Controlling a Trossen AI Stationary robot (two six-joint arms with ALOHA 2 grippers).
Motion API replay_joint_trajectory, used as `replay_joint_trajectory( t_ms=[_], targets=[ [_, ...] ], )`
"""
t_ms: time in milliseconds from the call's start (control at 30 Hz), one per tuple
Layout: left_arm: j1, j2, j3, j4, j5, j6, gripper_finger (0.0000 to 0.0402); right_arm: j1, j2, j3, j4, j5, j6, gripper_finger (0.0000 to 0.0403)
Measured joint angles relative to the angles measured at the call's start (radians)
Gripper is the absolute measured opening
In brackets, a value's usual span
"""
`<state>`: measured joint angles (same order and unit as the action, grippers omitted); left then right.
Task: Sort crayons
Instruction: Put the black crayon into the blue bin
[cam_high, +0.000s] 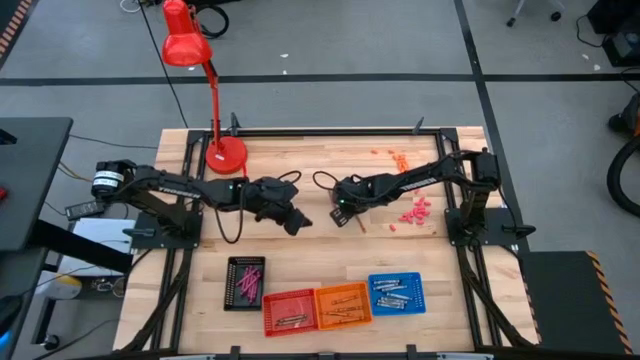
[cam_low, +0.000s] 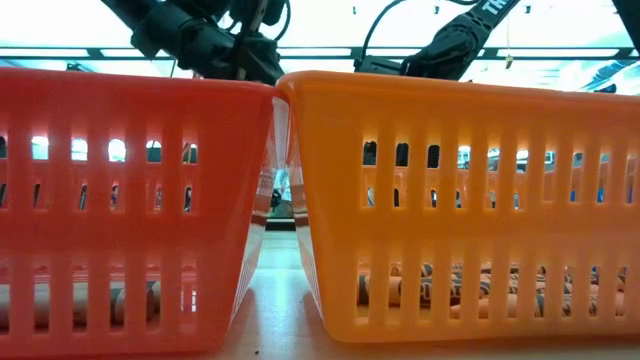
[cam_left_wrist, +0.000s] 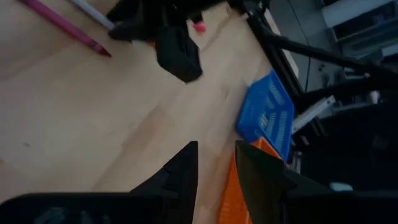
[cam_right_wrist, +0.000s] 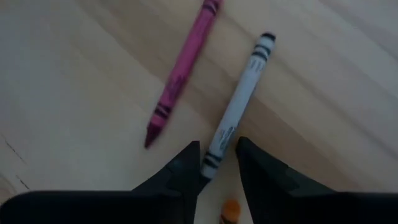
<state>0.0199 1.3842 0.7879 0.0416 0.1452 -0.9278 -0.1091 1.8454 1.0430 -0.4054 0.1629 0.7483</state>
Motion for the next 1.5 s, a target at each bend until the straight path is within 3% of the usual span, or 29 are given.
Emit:
replay_joint_trajectory(
  t_ms=[500,700,933,1200,1500],
  targets=[
    [-0.077,0.000,0.000,-0.008,-0.015,0.011,0.0117,0.028,-0.002,0.000,-0.044,0.024,-0.045,0.0022],
    [-0.087,0.001,0.000,-0.164,-0.032,0.144,0.0117,0.028,0.000,0.016,-0.070,-0.001,-0.065,0.0032],
    [-0.087,0.003,0.000,-0.324,-0.138,0.362,0.0117,0.040,0.004,0.105,-0.166,-0.057,-0.115,0.0035],
    [-0.087,0.003,0.000,-0.331,-0.241,0.583,0.0117,0.094,-0.020,0.231,-0.335,-0.129,-0.193,0.0035],
    [-0.087,0.010,-0.025,-0.323,-0.278,0.740,0.0117,0.213,-0.186,0.248,-0.557,-0.216,-0.295,0.0036]
  ],
)
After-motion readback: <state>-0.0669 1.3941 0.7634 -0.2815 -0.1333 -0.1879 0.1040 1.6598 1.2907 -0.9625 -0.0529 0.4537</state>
